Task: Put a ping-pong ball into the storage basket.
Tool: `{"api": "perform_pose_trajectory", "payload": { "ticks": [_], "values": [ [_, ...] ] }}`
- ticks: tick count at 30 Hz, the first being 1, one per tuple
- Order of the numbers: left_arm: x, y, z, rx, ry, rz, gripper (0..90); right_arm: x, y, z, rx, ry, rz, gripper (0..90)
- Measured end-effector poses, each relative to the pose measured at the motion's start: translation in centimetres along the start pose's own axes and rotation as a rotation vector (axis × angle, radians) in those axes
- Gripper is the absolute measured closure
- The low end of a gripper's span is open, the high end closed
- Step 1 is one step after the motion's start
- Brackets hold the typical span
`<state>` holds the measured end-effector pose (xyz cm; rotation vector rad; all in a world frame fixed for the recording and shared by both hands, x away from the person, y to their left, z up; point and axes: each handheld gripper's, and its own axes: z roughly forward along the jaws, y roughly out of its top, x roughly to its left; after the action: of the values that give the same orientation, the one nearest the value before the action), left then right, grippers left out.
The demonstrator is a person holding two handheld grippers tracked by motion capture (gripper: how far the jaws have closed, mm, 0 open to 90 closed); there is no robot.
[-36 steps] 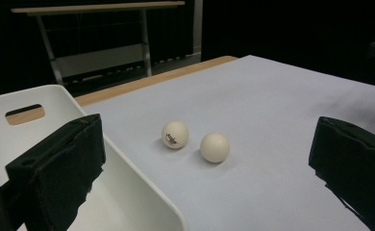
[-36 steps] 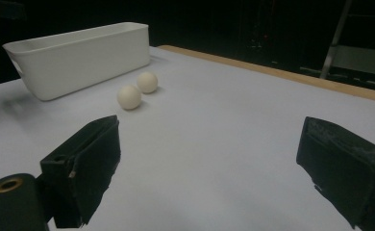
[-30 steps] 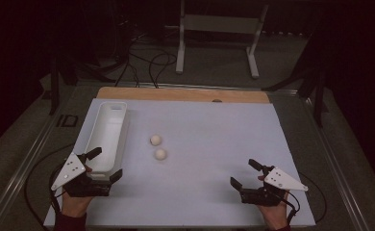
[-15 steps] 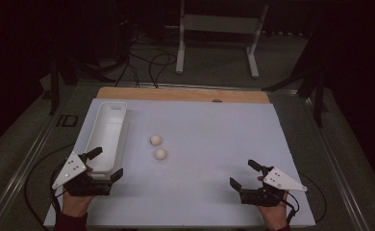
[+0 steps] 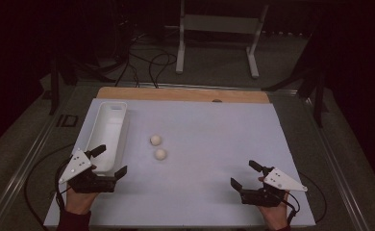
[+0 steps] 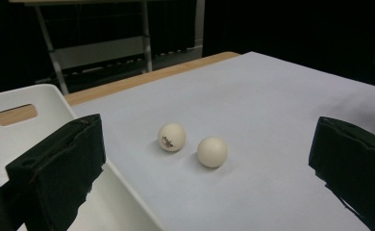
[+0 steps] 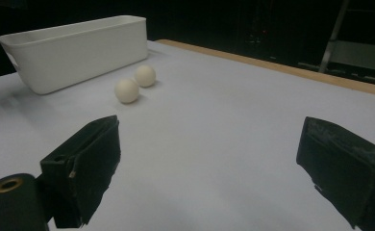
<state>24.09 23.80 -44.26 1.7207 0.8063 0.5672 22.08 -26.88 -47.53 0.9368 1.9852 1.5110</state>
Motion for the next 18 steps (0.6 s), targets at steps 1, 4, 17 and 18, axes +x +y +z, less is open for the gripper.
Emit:
{"api": "perform_pose_trajectory", "payload": {
  "ticks": [1, 4, 17, 18],
  "values": [
    [0.0, 0.1, 0.1, 0.002, 0.001, -0.001, 0.0, 0.0, 0.0, 0.0, 0.0, -0.002, -0.001, 7.4],
    [-0.2, 0.4, 0.6, 0.025, 0.005, -0.006, 0.0, 0.0, 0.0, 0.0, -0.002, 0.0, 0.0, 7.4],
    [-0.7, 1.5, 1.8, 0.04, 0.015, -0.006, 0.0, -0.2, 0.0, -0.1, -0.004, 0.001, 0.006, 7.4],
    [-0.7, 1.6, 1.9, 0.042, 0.015, -0.003, 0.0, -0.2, 0.0, -0.1, -0.005, 0.001, 0.006, 7.4]
  ]
}}
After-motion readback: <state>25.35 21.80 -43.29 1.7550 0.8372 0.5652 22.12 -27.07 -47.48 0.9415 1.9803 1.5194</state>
